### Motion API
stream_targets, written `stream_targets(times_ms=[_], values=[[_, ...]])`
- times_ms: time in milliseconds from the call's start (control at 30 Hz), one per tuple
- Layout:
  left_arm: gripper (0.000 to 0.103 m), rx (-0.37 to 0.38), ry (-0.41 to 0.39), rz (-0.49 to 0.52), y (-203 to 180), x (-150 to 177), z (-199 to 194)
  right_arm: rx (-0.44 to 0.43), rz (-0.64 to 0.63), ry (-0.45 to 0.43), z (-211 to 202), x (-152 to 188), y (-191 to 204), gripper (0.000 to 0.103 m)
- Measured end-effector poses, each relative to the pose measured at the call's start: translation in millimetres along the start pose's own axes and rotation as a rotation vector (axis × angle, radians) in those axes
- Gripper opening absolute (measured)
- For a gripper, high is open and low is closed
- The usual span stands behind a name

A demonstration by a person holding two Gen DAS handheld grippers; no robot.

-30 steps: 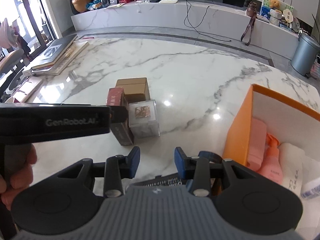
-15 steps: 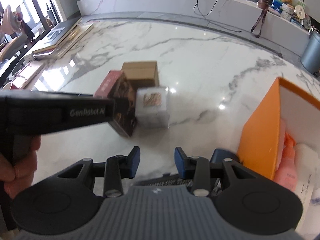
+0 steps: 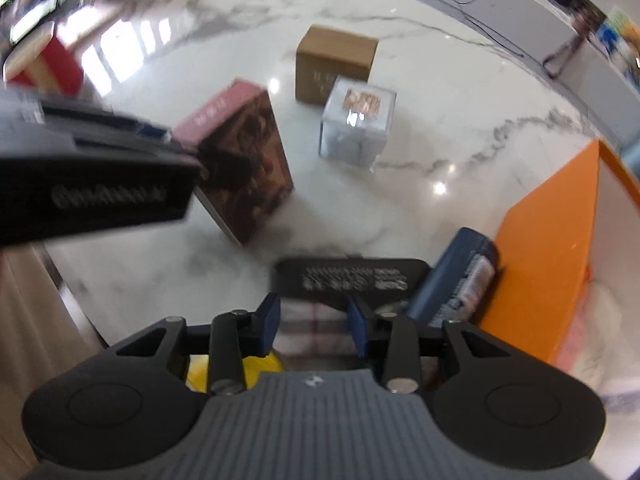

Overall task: Organize rigid objects
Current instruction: 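Grasp the plaid glasses case with the right gripper while the left holds the red box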

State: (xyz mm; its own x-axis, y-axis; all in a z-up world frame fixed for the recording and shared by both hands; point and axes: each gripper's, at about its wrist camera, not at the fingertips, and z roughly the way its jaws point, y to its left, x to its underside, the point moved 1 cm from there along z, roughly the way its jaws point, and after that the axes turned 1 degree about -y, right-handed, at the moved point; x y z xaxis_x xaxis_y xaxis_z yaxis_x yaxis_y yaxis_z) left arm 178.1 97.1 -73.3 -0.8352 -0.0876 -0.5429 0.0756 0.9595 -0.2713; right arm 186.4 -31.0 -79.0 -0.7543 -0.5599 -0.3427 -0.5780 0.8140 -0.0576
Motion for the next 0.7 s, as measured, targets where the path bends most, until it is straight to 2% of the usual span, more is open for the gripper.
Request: stream_targets(times_ms=[100, 200, 333, 567, 700], values=[[0.026, 0.007, 0.0, -0.02, 2.4, 4.7, -2.1, 0.035, -0.132, 0.031, -3.7, -1.2, 0.9, 0.037], [0.026, 0.011, -0.002, -0.016, 0.5, 8.4, -4.1, 0.008, -0.23, 0.074, -6.4, -4.5, 0.3, 0.037], [0.026, 0.019, -0.007, -0.016, 0.8, 8.8, -3.9, 0.046, -0.362, 0.114, -9.6, -7.2, 4.7, 0.037], [0.026, 0.033, -0.011, -0.023, 2.5, 8.8, -2.5, 0.033, -0.492, 0.15, -0.5, -3.9, 16.4, 0.037], [0.026, 0.031, -0.008, -0.051, 6.6, 8.5, -2.5, 0.021, -0.472, 0.136, 5.2, -9.0, 18.6, 0.034]])
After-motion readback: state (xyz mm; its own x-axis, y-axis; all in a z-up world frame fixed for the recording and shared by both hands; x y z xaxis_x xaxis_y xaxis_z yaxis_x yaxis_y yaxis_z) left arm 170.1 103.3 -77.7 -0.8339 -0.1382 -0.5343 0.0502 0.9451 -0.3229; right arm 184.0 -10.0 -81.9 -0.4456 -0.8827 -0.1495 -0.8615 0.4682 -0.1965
